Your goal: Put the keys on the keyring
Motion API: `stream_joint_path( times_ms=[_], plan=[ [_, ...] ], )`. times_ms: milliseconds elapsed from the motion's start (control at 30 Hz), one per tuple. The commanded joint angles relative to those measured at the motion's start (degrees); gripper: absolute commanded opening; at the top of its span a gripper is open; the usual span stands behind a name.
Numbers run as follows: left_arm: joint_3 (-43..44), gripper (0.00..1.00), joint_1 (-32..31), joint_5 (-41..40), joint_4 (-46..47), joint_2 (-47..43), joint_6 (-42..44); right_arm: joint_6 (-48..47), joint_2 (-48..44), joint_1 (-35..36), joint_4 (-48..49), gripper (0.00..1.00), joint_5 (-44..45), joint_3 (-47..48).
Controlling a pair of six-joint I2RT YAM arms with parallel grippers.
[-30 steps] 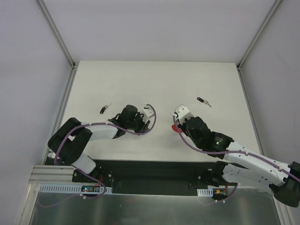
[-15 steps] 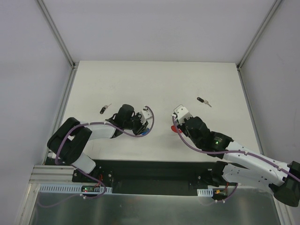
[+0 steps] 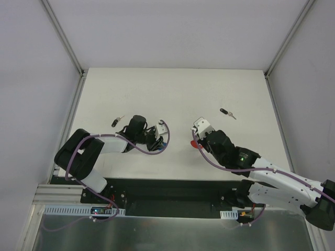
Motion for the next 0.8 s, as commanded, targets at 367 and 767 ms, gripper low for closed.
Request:
stream_joint_path(
  times_ms=[367,767],
  plan=[
    [1.06,0.3,1.45,6.45,4.15,1.74,5.21,-1.31,0.65,-0.06,3.29,0.01,-0.35,0.6],
    [2.38,0.27,1.98,5.84,3.53,3.58,4.94,-1.57,1.44,-0.06,3.55,0.01,-0.62,0.52]
  ],
)
